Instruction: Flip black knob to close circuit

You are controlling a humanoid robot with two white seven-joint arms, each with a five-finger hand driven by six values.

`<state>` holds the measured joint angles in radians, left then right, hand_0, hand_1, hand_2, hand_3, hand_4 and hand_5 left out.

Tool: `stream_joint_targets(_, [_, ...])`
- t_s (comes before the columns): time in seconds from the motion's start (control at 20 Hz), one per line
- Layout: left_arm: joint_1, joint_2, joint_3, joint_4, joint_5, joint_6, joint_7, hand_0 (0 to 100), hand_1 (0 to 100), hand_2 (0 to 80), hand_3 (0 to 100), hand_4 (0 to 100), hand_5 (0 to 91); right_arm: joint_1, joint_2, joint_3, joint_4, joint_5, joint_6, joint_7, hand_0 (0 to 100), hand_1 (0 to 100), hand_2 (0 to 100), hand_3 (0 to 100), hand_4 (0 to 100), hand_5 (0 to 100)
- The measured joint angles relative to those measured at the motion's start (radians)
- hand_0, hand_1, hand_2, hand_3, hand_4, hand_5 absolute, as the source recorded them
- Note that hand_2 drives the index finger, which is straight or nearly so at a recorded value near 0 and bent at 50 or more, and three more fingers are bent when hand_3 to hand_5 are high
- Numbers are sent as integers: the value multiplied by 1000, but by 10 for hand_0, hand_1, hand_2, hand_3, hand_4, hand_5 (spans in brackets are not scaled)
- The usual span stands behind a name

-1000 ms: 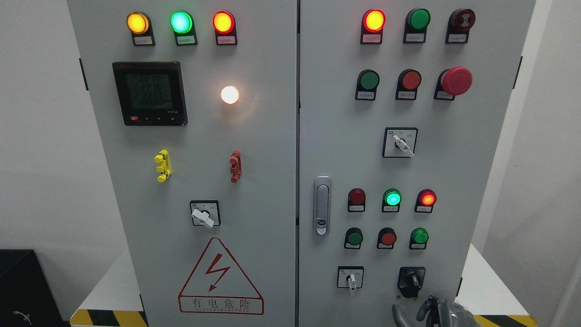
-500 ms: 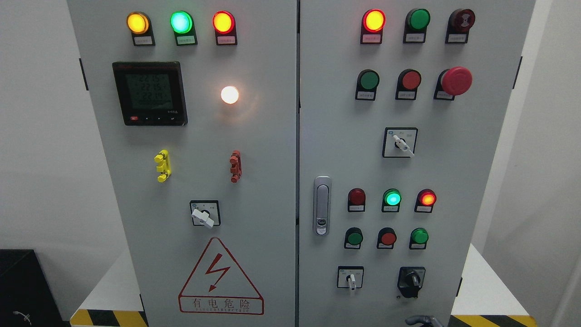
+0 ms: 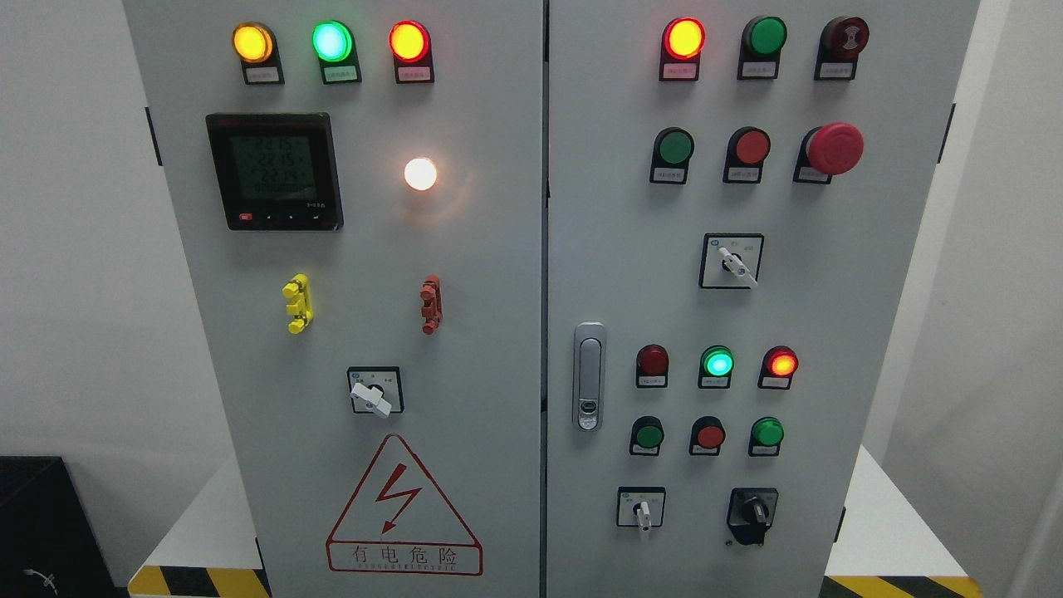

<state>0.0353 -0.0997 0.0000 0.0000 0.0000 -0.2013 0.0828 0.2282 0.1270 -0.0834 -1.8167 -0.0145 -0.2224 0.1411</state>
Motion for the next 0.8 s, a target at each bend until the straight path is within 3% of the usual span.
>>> stream_joint_targets(0.3, [0,0,0,0,0,0,0,120,556,0,0,0,0,26,-1,4,-6,-76,-9,27,0,82,0,0,0,0])
stream_joint_targets(0.8, [0,0,0,0,0,1,0,120,556,0,0,0,0,39,-2,7,0,-107,-23,32,0,80,0,0,0,0])
